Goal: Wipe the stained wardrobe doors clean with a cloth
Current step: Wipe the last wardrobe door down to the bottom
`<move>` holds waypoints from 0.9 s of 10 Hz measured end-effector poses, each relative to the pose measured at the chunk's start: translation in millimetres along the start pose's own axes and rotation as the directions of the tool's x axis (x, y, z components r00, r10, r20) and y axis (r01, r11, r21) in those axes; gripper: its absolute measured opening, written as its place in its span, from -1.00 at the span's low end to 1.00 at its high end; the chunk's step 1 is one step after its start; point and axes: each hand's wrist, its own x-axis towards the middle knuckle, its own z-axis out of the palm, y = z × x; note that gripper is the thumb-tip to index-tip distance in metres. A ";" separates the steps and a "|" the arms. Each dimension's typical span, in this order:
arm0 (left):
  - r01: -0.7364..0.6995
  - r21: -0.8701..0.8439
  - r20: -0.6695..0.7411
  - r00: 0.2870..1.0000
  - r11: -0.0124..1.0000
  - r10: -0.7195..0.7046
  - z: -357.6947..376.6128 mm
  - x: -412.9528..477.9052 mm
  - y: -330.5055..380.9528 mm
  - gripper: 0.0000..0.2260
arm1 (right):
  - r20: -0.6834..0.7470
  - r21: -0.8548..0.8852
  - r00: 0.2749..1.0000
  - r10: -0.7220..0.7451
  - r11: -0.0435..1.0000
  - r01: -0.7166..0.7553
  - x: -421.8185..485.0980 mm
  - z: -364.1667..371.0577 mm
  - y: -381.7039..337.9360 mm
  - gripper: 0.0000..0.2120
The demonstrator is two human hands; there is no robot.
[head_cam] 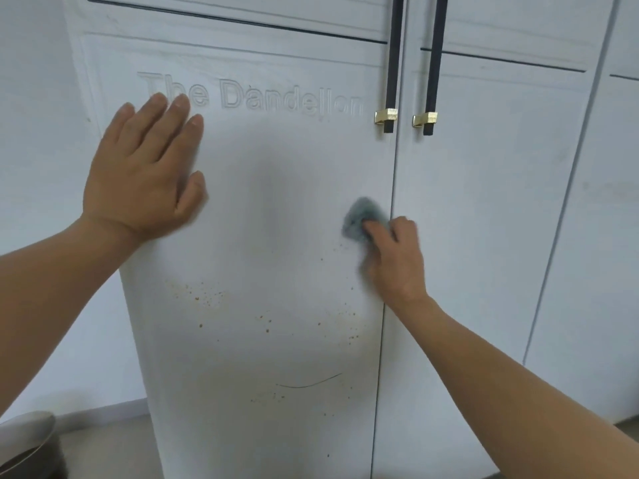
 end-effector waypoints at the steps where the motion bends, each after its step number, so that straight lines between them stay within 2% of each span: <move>1: 0.010 0.012 0.006 1.000 1.000 -0.010 -2.2 -1.2 0.1 -0.46 | -0.107 0.037 0.940 0.323 0.946 -0.321 4.9 2.3 -7.1 -0.60; 2: 0.015 0.005 0.021 1.000 1.000 -0.015 -3.1 -0.4 0.2 -0.46 | 0.022 -0.006 0.999 -0.047 0.999 0.047 -5.8 5.2 -19.3 -0.56; 3: 0.019 0.017 0.024 1.000 1.000 -0.020 -3.7 -2.1 0.9 -0.45 | -0.092 0.053 0.951 0.296 0.955 -0.292 -1.2 5.2 -20.4 -0.57; 4: 0.019 0.013 0.023 1.000 1.000 -0.020 -3.6 -2.0 1.6 -0.45 | 0.033 -0.016 0.999 -0.025 1.000 0.025 -11.7 8.2 -28.8 -0.54; 5: 0.020 0.018 0.020 1.000 1.000 -0.020 -3.7 -2.8 0.9 -0.46 | -0.073 0.067 0.933 0.353 0.935 -0.348 -7.1 7.2 -23.5 -0.57; 6: 0.023 0.018 0.021 1.000 1.000 -0.023 -4.3 -1.8 1.8 -0.46 | 0.064 0.017 0.994 0.085 0.996 -0.087 -15.9 9.5 -39.5 -0.53; 7: 0.029 0.009 0.011 1.000 1.000 -0.029 -4.3 -1.9 2.0 -0.47 | 0.027 0.085 0.992 0.124 0.988 -0.126 -16.4 13.6 -39.5 -0.60; 8: 0.033 0.014 0.015 0.999 0.999 -0.033 -4.8 -3.4 2.1 -0.47 | -0.042 0.063 0.994 0.106 0.993 -0.103 -15.7 21.2 -56.3 -0.55; 9: 0.032 0.000 0.013 0.999 1.000 -0.032 -4.9 -3.1 1.8 -0.47 | 0.011 0.085 0.994 -0.105 0.991 0.104 -15.7 23.4 -56.6 -0.63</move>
